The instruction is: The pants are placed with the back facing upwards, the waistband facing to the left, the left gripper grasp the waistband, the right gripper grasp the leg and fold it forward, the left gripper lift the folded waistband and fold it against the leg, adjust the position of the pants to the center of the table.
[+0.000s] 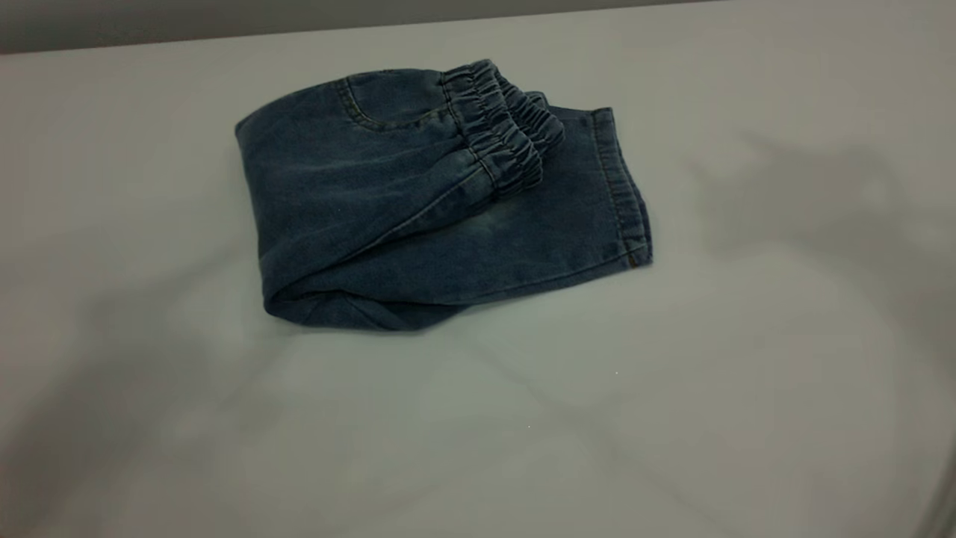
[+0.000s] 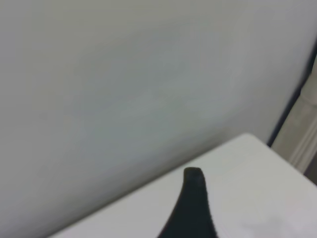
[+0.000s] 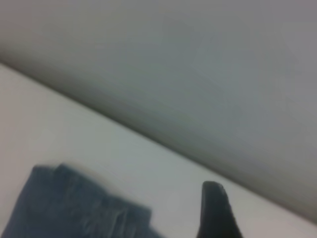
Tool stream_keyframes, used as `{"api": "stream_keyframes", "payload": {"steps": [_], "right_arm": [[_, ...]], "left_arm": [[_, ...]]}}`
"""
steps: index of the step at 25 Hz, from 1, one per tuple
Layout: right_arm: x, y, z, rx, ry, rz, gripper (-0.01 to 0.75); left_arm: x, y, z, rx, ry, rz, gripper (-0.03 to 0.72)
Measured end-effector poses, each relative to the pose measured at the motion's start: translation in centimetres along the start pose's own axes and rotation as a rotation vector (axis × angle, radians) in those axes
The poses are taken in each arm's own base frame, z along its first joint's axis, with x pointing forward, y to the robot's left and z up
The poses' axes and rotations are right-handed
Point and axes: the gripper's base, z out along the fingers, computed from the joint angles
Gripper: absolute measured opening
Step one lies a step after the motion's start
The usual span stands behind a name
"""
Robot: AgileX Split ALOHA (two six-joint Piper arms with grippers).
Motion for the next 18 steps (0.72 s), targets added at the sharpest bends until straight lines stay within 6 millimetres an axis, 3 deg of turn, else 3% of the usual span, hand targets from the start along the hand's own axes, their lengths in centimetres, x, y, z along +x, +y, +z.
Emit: {"api": "stream_keyframes", "payload": {"steps": [8,12,18], "right_arm": [[3.5,2.6,-8.4,-0.044,-0.038,0.068,0.358],[5.9,4.2,-11.8,-0.105,-0.063,0.087,0.358],[11.6,6.2,-15.5,-0.12,-0.048,0.095,0.358]], "left_arm": [[5.2,-1.1,-2.7,0.007,0.122,-0.036,0.558],[9.4,-1.8,-4.0,0.012,0.203,-0.061,0.538],[16.7,-2.7,-5.5,0.019,0.328,-0.107,0.516]]}}
